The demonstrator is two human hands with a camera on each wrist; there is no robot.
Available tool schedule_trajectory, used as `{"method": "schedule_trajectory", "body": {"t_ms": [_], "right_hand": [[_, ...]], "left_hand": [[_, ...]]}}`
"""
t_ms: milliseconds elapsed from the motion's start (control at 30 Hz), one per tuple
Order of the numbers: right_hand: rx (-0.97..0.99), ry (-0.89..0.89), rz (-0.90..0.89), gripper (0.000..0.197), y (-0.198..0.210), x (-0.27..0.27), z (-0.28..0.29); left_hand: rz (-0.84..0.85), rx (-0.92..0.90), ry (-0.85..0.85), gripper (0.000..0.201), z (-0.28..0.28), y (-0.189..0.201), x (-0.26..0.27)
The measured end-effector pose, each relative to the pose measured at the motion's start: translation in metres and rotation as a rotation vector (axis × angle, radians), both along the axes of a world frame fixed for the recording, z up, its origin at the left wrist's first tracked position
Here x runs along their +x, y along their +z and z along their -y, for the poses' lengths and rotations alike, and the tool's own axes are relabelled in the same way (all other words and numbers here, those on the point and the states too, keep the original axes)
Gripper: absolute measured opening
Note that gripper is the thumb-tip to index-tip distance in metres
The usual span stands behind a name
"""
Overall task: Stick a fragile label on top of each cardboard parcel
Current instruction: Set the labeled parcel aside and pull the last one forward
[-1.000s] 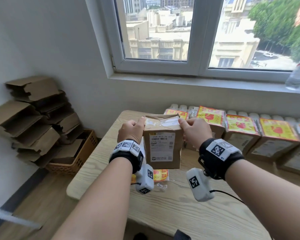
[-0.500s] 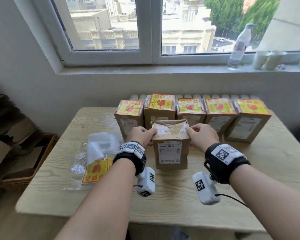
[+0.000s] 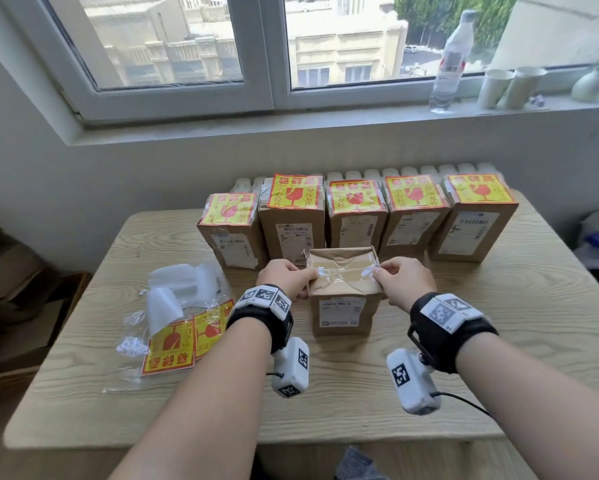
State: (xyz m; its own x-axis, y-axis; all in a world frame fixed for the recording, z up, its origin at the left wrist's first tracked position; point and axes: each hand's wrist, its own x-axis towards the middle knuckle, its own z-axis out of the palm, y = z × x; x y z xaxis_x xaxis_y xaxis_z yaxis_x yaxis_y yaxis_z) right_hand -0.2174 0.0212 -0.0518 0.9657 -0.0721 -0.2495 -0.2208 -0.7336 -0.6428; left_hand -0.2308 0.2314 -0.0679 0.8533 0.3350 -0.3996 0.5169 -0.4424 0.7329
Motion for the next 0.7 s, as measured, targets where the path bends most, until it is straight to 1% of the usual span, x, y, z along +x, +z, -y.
{"method": "schedule_trajectory", "body": {"t_ms": [100,267,333,400,467,533,633,700], "right_hand": [[-0.001,-0.023,0.001,0.021,-0.001,-0.001,-0.002],[-0.016,-0.050,0.010,0.027,0.001,-0.003,-0.005],[-0.004,-0.082,0.072,0.033,0.004,-0.003,-0.011],[-0.005,-0.093,0.177,0.031,0.012,-0.004,-0.019],[0.008,-0.070,0.272,0.026,0.021,-0.006,-0.030],[0.063,-0.026,0.312,0.021,0.028,-0.008,-0.045],[0.123,0.035,0.304,0.019,0.035,-0.013,-0.074],[0.143,0.078,0.294,0.018,0.037,-0.015,-0.098]], "left_hand": [[-0.002,-0.018,-0.010,0.039,-0.002,-0.001,0.000],[-0.008,-0.041,-0.030,0.043,-0.006,-0.001,-0.002],[-0.003,-0.035,-0.037,0.047,-0.009,0.000,-0.006],[0.003,-0.026,-0.031,0.048,-0.016,0.002,-0.008],[0.014,-0.025,-0.028,0.043,-0.025,0.005,-0.011],[0.030,-0.026,-0.015,0.034,-0.038,0.007,-0.014],[0.040,-0.006,0.015,0.018,-0.066,0.011,-0.020],[0.046,-0.012,0.067,0.012,-0.090,0.012,-0.025]]}}
